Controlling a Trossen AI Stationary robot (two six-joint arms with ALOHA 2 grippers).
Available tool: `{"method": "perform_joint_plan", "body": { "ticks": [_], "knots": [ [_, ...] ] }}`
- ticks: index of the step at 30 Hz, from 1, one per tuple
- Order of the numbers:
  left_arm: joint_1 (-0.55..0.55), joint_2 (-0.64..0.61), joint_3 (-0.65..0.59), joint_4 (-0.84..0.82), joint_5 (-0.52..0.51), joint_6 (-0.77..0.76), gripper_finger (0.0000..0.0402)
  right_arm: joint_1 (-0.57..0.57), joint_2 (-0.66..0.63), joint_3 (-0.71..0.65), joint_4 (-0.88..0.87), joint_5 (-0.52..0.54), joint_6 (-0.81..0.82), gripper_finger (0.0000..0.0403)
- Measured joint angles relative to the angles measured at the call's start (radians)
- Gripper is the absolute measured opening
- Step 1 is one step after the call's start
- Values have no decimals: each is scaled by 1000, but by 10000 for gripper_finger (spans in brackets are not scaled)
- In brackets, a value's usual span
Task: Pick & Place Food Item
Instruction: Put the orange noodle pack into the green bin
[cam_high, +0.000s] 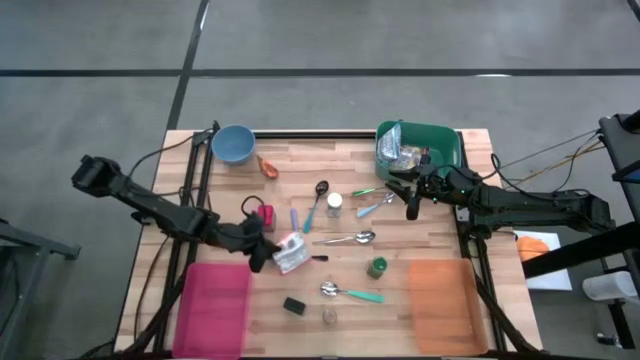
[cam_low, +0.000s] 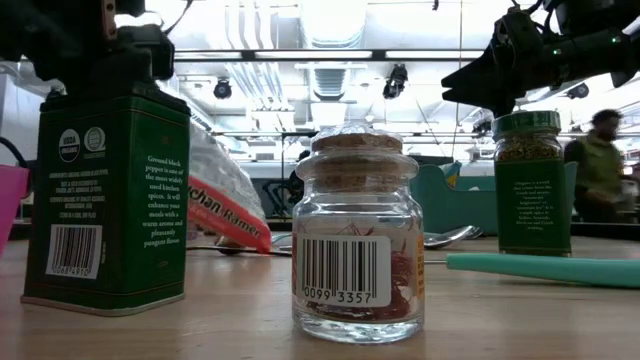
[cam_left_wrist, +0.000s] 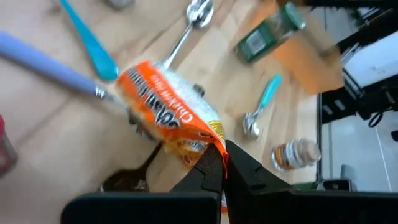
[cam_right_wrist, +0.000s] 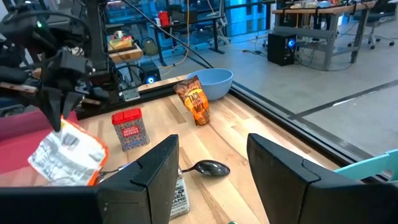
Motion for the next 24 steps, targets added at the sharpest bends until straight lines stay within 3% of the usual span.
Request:
{"method": "perform_joint_plan", "body": {
  "ticks": [9, 24],
  "knots": [
    [0, -35, 0, 108, -118, 164, 0, 0, 0, 0, 0, 0, -1, 187],
    [47, -35, 0, 535, -297, 781, 0, 0, 0, 0, 0, 0, 1, 187]
  ]
}}
